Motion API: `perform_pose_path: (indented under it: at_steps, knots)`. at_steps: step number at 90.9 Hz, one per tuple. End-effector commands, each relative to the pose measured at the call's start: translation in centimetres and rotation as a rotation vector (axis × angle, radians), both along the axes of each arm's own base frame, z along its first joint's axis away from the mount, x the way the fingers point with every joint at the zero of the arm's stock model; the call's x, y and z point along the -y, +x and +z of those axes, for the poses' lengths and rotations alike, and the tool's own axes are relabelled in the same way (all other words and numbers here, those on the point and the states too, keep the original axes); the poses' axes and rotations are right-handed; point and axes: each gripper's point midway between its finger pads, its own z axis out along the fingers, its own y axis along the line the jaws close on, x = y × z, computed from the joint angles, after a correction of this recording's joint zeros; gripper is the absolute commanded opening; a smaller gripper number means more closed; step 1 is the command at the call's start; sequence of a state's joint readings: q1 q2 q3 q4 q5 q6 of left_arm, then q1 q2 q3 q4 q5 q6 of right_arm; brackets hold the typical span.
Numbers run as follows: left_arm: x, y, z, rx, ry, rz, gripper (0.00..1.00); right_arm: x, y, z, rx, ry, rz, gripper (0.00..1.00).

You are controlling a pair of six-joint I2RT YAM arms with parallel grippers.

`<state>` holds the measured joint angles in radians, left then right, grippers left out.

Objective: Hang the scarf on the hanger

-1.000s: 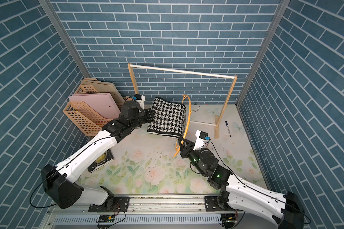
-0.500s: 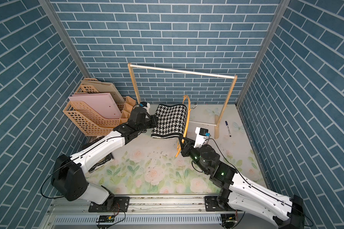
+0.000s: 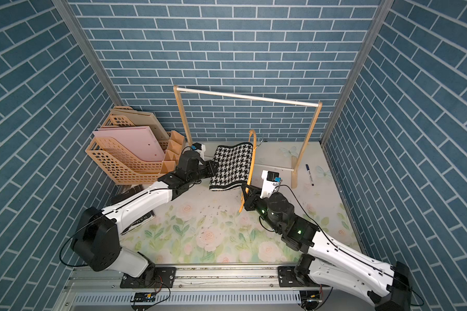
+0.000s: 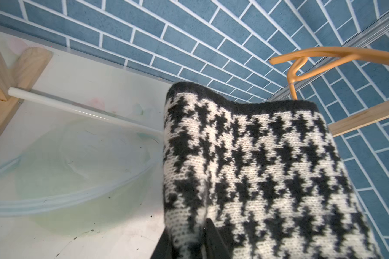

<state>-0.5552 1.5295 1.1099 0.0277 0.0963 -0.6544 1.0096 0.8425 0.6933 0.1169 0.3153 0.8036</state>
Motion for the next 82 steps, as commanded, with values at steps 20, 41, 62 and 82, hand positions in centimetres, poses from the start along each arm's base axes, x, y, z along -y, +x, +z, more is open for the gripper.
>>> perform_pose_path:
  at_steps: [20,41,62,82]
  knots:
    - [0.4,-0.2,-4.8,-0.075,-0.001,-0.002,0.00,-0.2,0.8,5.9,0.149,0.036,-0.007,0.00]
    - [0.6,0.0,-6.6,-0.100,0.008,0.003,0.00,-0.5,1.1,6.5,0.162,0.027,-0.002,0.00]
    - [0.6,0.2,-8.0,-0.119,0.022,0.005,0.00,-0.6,1.4,6.8,0.165,0.026,0.003,0.00]
    - [0.6,0.1,-10.0,-0.146,0.038,0.006,0.00,-0.7,1.5,7.3,0.172,0.025,0.009,0.00]
